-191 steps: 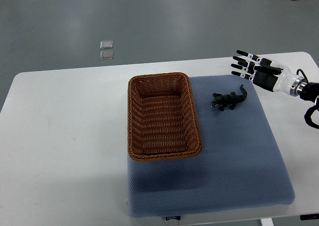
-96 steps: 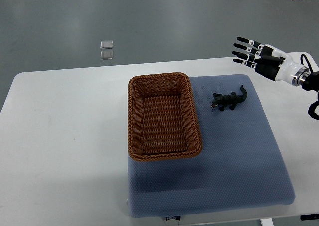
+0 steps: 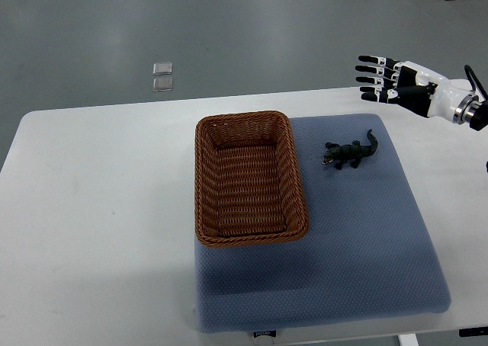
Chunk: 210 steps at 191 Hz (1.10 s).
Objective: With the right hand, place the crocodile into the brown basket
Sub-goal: 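Move the right hand over the dark toy crocodile and lower it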
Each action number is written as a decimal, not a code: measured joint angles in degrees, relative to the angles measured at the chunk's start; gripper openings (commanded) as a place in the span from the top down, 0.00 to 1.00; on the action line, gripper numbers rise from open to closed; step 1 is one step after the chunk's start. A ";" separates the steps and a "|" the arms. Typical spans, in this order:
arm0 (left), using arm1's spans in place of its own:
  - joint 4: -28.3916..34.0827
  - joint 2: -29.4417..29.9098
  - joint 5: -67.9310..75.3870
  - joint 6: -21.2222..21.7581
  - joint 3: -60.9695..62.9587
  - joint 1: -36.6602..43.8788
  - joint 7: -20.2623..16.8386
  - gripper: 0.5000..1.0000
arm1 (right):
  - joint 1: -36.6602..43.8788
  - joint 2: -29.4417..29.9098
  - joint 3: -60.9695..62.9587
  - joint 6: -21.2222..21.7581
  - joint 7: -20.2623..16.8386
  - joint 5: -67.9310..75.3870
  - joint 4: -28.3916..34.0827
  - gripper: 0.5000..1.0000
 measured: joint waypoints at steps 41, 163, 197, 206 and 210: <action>0.00 0.00 0.00 0.00 0.00 0.00 0.00 0.00 | 2.42 -1.14 -0.16 -5.96 9.62 -26.06 0.90 0.14; -0.01 0.00 0.00 -0.01 0.00 0.00 0.00 0.00 | 6.75 -3.72 -13.59 -40.84 10.69 -69.04 9.77 0.14; -0.01 0.00 0.00 -0.01 0.00 0.00 -0.02 0.00 | 10.60 -3.54 -24.10 -47.57 10.69 -69.52 9.54 0.14; -0.01 0.00 0.00 -0.01 0.00 0.00 -0.02 0.00 | 10.99 -3.24 -25.36 -48.58 10.69 -69.55 9.51 0.14; -0.01 0.00 0.00 -0.01 0.00 0.00 -0.02 0.00 | 11.13 -3.05 -25.74 -48.91 10.69 -69.59 9.50 0.14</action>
